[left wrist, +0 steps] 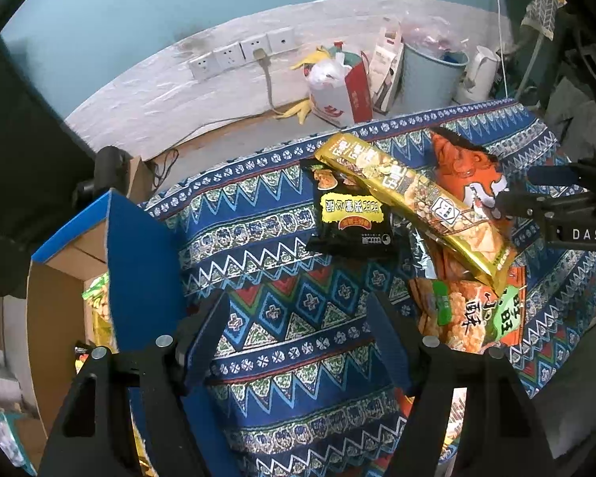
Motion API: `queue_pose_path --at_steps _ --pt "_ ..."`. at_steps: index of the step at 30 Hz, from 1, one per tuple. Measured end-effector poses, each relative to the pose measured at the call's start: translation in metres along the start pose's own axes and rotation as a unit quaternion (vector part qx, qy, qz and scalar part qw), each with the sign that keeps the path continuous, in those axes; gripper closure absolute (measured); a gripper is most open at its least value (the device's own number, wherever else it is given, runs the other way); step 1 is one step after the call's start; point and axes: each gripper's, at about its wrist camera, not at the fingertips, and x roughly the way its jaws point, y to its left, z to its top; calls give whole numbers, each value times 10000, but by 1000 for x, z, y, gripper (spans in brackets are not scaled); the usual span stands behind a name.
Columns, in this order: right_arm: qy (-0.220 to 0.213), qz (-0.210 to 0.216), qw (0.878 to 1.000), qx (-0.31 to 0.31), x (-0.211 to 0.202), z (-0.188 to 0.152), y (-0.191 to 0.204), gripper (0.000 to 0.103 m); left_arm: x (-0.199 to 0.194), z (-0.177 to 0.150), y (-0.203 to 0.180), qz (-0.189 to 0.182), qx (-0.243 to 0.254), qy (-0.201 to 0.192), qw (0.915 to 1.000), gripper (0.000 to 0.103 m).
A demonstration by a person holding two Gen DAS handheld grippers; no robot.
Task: Organize snacks
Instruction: 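Grasp the black seaweed snack bag with the left tool while the right tool grasps the orange fish-snack bag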
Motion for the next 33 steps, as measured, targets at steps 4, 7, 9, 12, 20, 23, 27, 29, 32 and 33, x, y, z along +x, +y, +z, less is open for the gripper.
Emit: queue_pose_path --at_steps 4,7,9,12,20,23,27,29,32,33 --pt "74 102 9998 147 14 2 -8 30 12 5 0 -4 -25 96 10000 30" --pt "146 218 9993 264 24 5 -11 30 19 9 2 -26 -70 163 9998 30" --pt "253 286 9986 357 35 5 -14 30 24 12 3 -13 -99 195 9998 30" --pt "350 495 9968 517 46 6 -17 30 30 17 4 -12 -155 244 9996 30" --pt "471 766 9952 400 66 7 -9 50 57 33 2 -144 -337 451 9983 27" --pt "452 535 9975 125 65 9 -7 67 69 39 3 -235 -449 542 9972 27" --pt "350 13 9992 -200 58 11 -11 72 84 48 4 -489 -735 677 9938 27" --pt "309 -212 9990 -249 55 12 -19 72 88 52 3 -564 -875 743 9918 26" --pt "312 -490 9981 -198 53 12 -37 72 93 59 2 -739 -1123 799 9877 24" --pt "325 -499 9981 -153 54 13 -41 71 94 62 1 -785 -1187 794 9866 23"
